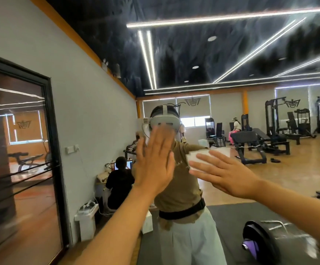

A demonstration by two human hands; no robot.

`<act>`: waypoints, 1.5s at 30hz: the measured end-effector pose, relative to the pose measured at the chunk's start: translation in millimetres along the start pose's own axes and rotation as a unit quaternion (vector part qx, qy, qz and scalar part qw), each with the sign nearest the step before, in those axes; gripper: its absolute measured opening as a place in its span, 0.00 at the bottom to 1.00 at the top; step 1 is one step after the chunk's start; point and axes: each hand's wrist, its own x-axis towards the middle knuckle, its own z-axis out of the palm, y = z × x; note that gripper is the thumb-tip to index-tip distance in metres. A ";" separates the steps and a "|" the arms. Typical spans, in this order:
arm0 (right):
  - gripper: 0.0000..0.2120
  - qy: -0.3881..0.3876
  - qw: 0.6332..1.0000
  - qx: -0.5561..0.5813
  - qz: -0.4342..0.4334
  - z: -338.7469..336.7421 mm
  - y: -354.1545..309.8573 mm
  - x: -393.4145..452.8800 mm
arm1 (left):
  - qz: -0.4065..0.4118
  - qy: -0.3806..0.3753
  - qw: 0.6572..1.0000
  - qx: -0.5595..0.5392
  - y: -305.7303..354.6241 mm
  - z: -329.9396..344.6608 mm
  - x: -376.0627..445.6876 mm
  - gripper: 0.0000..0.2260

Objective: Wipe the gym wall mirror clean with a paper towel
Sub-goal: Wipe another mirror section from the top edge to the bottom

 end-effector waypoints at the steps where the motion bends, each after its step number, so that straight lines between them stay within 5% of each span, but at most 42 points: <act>1: 0.29 -0.006 0.999 -0.014 -0.030 -4.5 15.4 1.9 | 0.009 -0.005 1.000 -0.005 12.1 4.0 -3.5 0.28; 3: 0.29 0.007 0.999 -0.022 -0.029 -15.8 50.9 11.8 | -0.014 0.004 1.000 -0.018 32.6 11.9 -6.7 0.28; 7: 0.27 0.068 0.991 -0.009 0.118 -42.3 132.6 42.6 | -0.073 0.014 0.997 -0.032 67.9 28.4 -9.0 0.27; 13: 0.26 0.153 0.939 0.058 0.303 -64.4 186.6 62.4 | -0.011 -0.003 1.000 0.003 108.8 51.3 -1.7 0.27; 17: 0.24 0.169 0.947 0.086 0.259 -42.3 146.6 22.8 | -0.062 -0.002 0.998 0.004 121.9 60.9 2.4 0.26; 24: 0.26 0.083 0.980 0.106 0.146 -0.7 58.0 -102.9 | -0.062 0.002 0.998 0.023 123.2 68.5 -0.8 0.27; 30: 0.25 0.037 0.998 0.054 0.021 -1.6 82.1 -125.3 | -0.130 0.016 0.991 -0.022 152.2 71.8 3.4 0.28; 34: 0.32 0.089 0.987 0.062 0.119 -25.1 132.9 -97.7 | -0.095 0.001 0.995 -0.029 171.2 74.7 5.2 0.29; 40: 0.22 0.152 0.946 0.060 0.278 -59.4 233.4 -48.8 | -0.040 0.000 0.998 -0.043 200.1 82.2 22.4 0.28; 45: 0.23 0.213 0.917 0.112 0.317 -49.1 223.0 -63.1 | -0.057 0.009 0.997 -0.046 209.6 92.3 27.3 0.28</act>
